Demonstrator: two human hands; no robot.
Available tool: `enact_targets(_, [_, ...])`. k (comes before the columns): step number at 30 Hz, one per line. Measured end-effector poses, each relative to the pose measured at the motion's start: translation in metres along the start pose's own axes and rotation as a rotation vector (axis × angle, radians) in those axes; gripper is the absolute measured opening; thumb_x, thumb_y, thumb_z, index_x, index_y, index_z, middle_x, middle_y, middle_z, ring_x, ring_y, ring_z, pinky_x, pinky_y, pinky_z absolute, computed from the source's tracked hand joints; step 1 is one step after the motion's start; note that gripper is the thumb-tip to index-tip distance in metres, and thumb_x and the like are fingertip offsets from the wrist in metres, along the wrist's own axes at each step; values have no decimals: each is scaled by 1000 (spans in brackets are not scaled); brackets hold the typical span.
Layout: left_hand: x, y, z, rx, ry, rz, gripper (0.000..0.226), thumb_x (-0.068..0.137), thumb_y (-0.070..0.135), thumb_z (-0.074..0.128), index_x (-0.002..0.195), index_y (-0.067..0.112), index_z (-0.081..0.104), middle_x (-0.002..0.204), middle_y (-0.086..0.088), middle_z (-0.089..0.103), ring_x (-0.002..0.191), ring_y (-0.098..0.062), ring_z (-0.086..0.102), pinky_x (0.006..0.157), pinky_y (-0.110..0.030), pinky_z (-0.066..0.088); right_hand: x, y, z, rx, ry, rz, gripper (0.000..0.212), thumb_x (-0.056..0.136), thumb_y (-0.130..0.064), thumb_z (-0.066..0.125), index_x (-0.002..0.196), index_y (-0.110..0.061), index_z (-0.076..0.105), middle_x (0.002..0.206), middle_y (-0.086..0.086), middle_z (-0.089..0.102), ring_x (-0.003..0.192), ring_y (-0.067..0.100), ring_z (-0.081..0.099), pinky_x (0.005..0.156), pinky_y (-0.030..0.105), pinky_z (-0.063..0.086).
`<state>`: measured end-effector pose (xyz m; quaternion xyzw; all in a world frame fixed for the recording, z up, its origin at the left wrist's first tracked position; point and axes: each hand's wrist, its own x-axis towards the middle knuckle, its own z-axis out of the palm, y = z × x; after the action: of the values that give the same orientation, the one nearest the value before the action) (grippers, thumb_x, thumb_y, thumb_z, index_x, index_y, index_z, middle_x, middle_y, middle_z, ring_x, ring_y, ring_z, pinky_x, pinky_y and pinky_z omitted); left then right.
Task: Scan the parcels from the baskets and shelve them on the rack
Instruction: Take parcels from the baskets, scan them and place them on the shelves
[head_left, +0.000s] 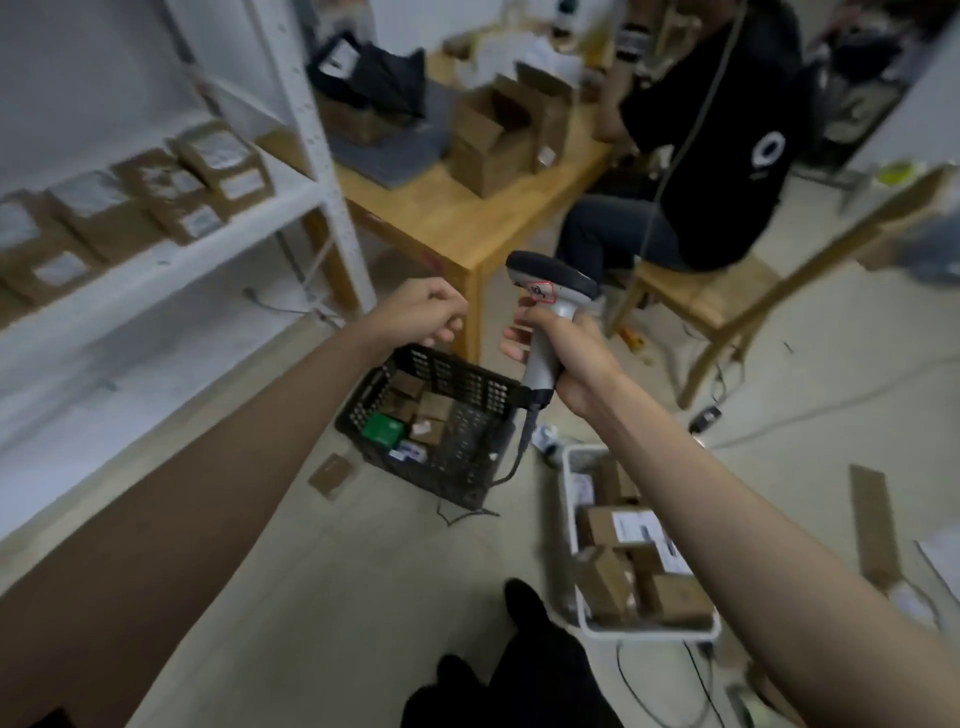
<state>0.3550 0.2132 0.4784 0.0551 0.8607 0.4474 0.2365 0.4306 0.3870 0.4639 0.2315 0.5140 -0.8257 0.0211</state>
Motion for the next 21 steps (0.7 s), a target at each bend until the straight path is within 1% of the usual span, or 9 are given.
enact_targets(3, [23, 6, 73, 81, -179, 3, 23, 100, 31, 54, 110, 14, 66, 97, 0, 72, 85, -13, 67, 74, -27, 49, -2, 6, -68, 20, 123, 19, 17, 96, 5, 56, 110, -3, 57, 92, 11, 58, 81, 26, 63, 72, 37, 60])
enact_targets(6, [44, 8, 148, 140, -321, -37, 22, 100, 31, 54, 111, 15, 64, 97, -1, 72, 84, -14, 66, 74, -28, 48, -6, 17, -134, 78, 228, 83, 15, 96, 4, 56, 110, -3, 57, 86, 9, 60, 73, 22, 63, 69, 35, 59])
enact_targets(10, [66, 2, 240, 186, -440, -75, 14, 99, 28, 56, 102, 18, 65, 91, -1, 70, 75, -12, 64, 67, -25, 47, -8, 39, -219, 140, 386, 160, 16, 96, 5, 57, 111, -1, 57, 92, 13, 59, 76, 23, 62, 66, 33, 59])
enact_targets(13, [77, -13, 304, 189, -511, -120, 10, 99, 22, 56, 98, 16, 64, 92, -5, 68, 77, -15, 62, 67, -26, 46, -2, 63, -273, 163, 466, 233, 8, 95, 7, 56, 98, -1, 58, 79, 13, 60, 67, 21, 61, 66, 33, 59])
enact_targets(14, [81, -20, 323, 200, -533, -135, 11, 99, 21, 56, 96, 15, 64, 93, -6, 68, 78, -15, 62, 65, -24, 47, 1, 73, -289, 170, 494, 262, 9, 95, 6, 56, 94, -2, 59, 75, 11, 61, 65, 20, 61, 65, 32, 59])
enact_targets(16, [89, -41, 359, 224, -571, -169, 16, 100, 21, 55, 89, 16, 66, 94, -8, 69, 79, -16, 66, 63, -20, 50, 8, 98, -318, 192, 536, 329, 9, 96, 6, 56, 95, -3, 58, 69, 9, 62, 64, 20, 59, 60, 30, 58])
enact_targets(17, [93, -55, 375, 239, -588, -193, 17, 100, 23, 56, 88, 17, 67, 96, -9, 70, 83, -18, 67, 68, -22, 51, 11, 114, -332, 206, 550, 364, 8, 96, 6, 55, 99, -2, 57, 69, 10, 61, 65, 21, 58, 58, 29, 57])
enact_targets(19, [104, -87, 404, 282, -634, -240, 18, 100, 25, 56, 98, 13, 69, 103, -9, 69, 95, -22, 66, 79, -29, 50, 20, 150, -358, 225, 581, 432, 12, 97, 5, 54, 106, -3, 54, 78, 14, 57, 67, 22, 57, 57, 29, 55])
enact_targets(21, [113, -123, 429, 304, -659, -315, 21, 101, 25, 56, 109, 9, 68, 110, -9, 67, 102, -24, 63, 88, -35, 50, 27, 189, -381, 231, 602, 484, 11, 97, 6, 53, 100, -5, 55, 83, 16, 53, 68, 24, 54, 59, 32, 53])
